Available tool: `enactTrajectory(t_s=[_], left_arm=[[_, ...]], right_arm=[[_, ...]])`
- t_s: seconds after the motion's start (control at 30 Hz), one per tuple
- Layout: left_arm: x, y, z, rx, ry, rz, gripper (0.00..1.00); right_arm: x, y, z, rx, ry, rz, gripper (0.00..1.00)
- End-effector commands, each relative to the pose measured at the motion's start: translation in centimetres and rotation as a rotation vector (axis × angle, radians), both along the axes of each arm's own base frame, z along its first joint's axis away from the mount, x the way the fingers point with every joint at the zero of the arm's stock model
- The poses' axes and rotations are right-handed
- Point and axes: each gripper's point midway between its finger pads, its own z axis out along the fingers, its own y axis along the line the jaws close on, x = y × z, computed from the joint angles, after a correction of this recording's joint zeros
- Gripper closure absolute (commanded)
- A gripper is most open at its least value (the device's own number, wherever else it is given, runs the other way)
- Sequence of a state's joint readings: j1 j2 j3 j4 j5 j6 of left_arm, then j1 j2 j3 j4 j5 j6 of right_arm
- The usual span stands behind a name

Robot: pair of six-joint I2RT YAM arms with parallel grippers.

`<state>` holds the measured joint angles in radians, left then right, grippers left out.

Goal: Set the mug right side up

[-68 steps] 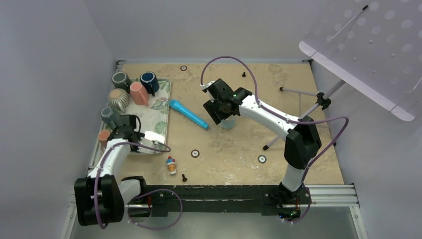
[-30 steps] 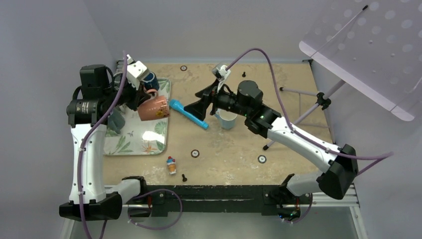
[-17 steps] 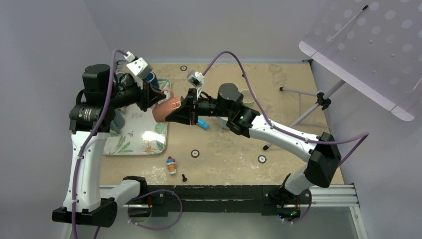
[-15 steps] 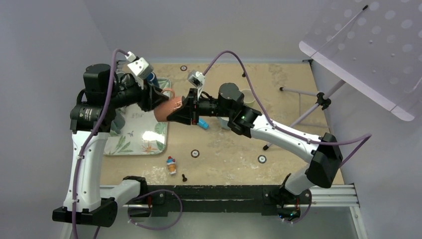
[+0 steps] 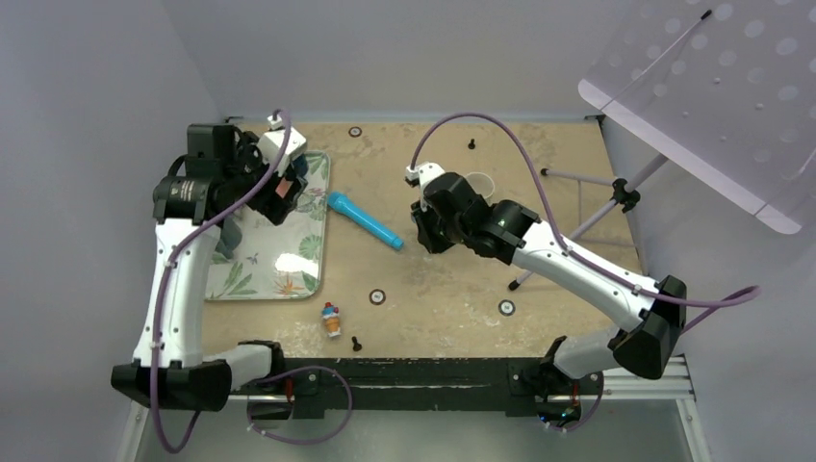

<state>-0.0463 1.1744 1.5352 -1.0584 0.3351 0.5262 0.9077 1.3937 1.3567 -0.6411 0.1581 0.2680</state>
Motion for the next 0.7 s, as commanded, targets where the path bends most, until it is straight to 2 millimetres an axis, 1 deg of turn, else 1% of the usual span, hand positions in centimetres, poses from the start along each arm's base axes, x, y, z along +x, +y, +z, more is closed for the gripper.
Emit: enactTrajectory(t_s=[0.0, 0.03, 0.07, 0.13, 0.23, 0.27, 0.37, 0.43, 0.5, 0.53, 0.6, 0.67], left_arm=[[0.7, 6.4, -7.2, 0.326, 0.205, 0.065, 0.00], [0.5, 6.9, -8.6, 0.369, 0.247, 0.041, 0.00], [0.2, 8.1, -9.8, 0.412, 0.281, 0.042, 0.01], [-0.5, 9.8, -12.2, 0.519, 0.337, 0.010, 0.03], [-1.2, 12.0, -15.1, 0.684, 0.368, -0.061, 0.07], [-0.7, 12.6, -15.7, 0.743, 0.343, -0.086, 0.08], [-0.5, 14.3, -17.1, 0.868, 0.317, -0.140, 0.10], [-0.3, 15.4, -17.4, 0.924, 0.317, -0.163, 0.10], [0.0, 16.6, -17.5, 0.980, 0.329, -0.189, 0.13], [0.1, 17.1, -17.6, 1.011, 0.329, -0.207, 0.13], [0.8, 18.0, -17.8, 1.085, 0.305, -0.245, 0.14], [0.6, 18.3, -18.6, 1.141, 0.301, -0.320, 0.14]], right_arm=[[-4.3, -4.7, -4.4, -0.204, 0.186, 0.011, 1.00], [-5.0, -4.8, -5.7, -0.222, 0.225, 0.027, 1.00], [-5.4, -4.9, -6.9, -0.238, 0.253, 0.033, 1.00], [-5.7, -5.1, -8.9, -0.268, 0.287, 0.026, 1.00], [-5.7, -4.8, -11.3, -0.291, 0.317, 0.030, 1.00], [-5.5, -4.7, -12.1, -0.304, 0.322, 0.034, 1.00], [-5.2, -4.6, -14.2, -0.343, 0.333, 0.043, 1.00], [-5.2, -4.2, -15.2, -0.343, 0.342, 0.063, 1.00], [-5.2, -4.0, -15.9, -0.342, 0.347, 0.074, 0.99], [-5.2, -4.0, -16.2, -0.345, 0.349, 0.077, 0.93], [-5.1, -4.1, -16.5, -0.357, 0.351, 0.076, 0.77], [-5.1, -4.4, -16.5, -0.366, 0.349, 0.070, 0.64]])
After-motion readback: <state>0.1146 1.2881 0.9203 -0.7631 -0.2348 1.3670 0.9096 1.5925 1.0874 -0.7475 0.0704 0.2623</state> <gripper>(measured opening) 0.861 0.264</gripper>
